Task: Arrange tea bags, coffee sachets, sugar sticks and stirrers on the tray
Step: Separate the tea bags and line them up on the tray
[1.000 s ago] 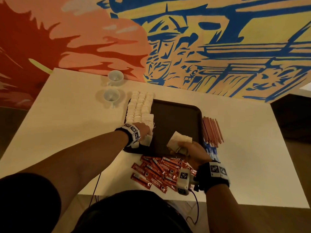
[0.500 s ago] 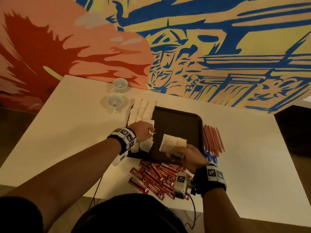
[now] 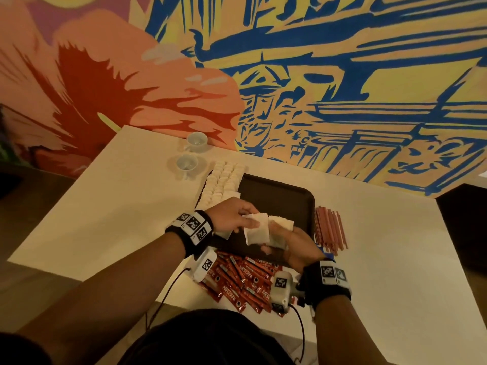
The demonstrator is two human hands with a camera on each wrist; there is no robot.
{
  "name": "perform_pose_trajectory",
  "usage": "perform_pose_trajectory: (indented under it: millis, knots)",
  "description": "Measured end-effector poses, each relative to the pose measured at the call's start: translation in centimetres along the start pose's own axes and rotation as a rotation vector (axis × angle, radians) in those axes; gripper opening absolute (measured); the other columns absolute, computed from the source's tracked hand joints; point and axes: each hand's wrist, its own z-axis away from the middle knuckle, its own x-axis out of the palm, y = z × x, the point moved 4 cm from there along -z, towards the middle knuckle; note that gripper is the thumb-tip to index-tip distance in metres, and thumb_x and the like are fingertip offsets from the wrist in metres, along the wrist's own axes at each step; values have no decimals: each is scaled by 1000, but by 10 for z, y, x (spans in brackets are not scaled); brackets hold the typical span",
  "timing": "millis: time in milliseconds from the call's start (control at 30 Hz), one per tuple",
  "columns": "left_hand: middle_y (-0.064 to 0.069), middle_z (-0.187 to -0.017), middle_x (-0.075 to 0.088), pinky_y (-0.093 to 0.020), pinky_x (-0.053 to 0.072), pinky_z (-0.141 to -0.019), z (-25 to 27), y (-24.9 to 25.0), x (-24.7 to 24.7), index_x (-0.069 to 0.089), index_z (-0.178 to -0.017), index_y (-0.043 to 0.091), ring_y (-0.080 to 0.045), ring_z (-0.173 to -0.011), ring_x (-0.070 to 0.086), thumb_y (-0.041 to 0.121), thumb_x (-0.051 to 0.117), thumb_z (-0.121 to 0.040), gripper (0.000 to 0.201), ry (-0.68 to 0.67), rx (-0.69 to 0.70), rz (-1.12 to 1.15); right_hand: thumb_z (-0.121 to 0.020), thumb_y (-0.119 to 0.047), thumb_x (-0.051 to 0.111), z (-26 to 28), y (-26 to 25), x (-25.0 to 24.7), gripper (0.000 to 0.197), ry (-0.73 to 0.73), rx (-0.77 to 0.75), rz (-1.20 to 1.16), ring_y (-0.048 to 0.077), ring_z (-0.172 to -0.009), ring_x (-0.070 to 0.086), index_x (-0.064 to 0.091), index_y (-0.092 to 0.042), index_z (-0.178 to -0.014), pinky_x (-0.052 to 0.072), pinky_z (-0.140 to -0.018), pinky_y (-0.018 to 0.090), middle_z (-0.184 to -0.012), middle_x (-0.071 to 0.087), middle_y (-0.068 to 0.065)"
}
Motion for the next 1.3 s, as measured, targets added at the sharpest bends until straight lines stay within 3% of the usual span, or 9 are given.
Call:
perform_pose_trajectory:
  millis: [133, 233, 400, 600, 800, 967, 1067, 1200, 1300]
  knots:
    - [2, -101, 74, -54, 53, -90, 16, 26, 13, 71, -104, 27, -31, -99, 67, 33, 76, -83, 22, 75, 70, -9, -99, -54, 50, 9, 1, -11, 54, -33, 57, 25, 29, -94, 72, 65, -9, -125, 57, -80, 39, -109, 74, 20]
    - [5, -96, 73, -25, 53, -73, 24, 43, 23, 71, -108, 15, -10, -89, 68, 17, 76, -88, 20, 133, 158, -14, -98, -67, 37, 12, 3, -10, 73, -137, 100, 76, 23, -85, 69, 67, -6, -122, 53, -74, 34, -103, 72, 17]
    - [3, -95, 73, -9, 44, -75, 39, 53, 34, 74, -101, 14, 0, -85, 63, 15, 78, -86, 15, 196, 213, -50, -101, -40, 53, 18, 0, -10, 39, -156, 73, 9, 17, -79, 70, 70, -8, -116, 55, -62, 26, -95, 73, 12]
    - [4, -97, 73, -15, 45, -81, 56, 40, 42, 76, -87, 23, -5, -90, 64, 6, 80, -81, 19, 245, 193, -61, -90, -16, 73, 19, -2, -31, 38, -87, -31, -52, 26, -109, 68, 67, -6, -126, 58, -67, 28, -124, 70, 15]
    - [10, -120, 64, -12, 38, -85, 71, 24, 43, 75, -84, 18, 2, -112, 56, 6, 77, -81, 13, 257, 148, -126, -87, -13, 76, 21, -2, -42, 46, -68, -78, -94, 27, -109, 67, 64, -2, -130, 60, -68, 30, -125, 70, 16]
    - [12, -114, 64, -22, 40, -87, 73, 20, 41, 72, -85, 24, 0, -104, 58, 7, 73, -82, 17, 339, 120, -118, -82, -2, 76, 21, -5, -42, 46, -99, -99, -108, 30, -112, 69, 64, -2, -126, 61, -74, 33, -123, 70, 17]
    - [12, -101, 67, -27, 44, -84, 67, 29, 43, 68, -88, 27, -7, -95, 61, 26, 74, -86, 6, 436, 89, -116, -82, 7, 73, 21, -8, -37, 46, -134, -122, -117, 30, -114, 68, 64, -7, -126, 61, -76, 33, -122, 71, 14]
    - [5, -102, 66, -27, 46, -75, 51, 24, 45, 60, -101, 24, -12, -95, 61, 66, 69, -80, 48, 475, -148, -63, -84, 11, 69, 19, -15, -27, 49, -207, -178, -103, 26, -114, 69, 63, -8, -130, 60, -83, 33, -124, 71, 12]
    - [3, -96, 72, -27, 50, -64, 42, 23, 48, 60, -108, 21, -11, -85, 65, 70, 66, -79, 57, 418, -199, 86, -85, 9, 69, 16, -20, -19, 47, -248, -205, -67, 26, -115, 68, 63, -7, -129, 60, -87, 34, -124, 71, 13]
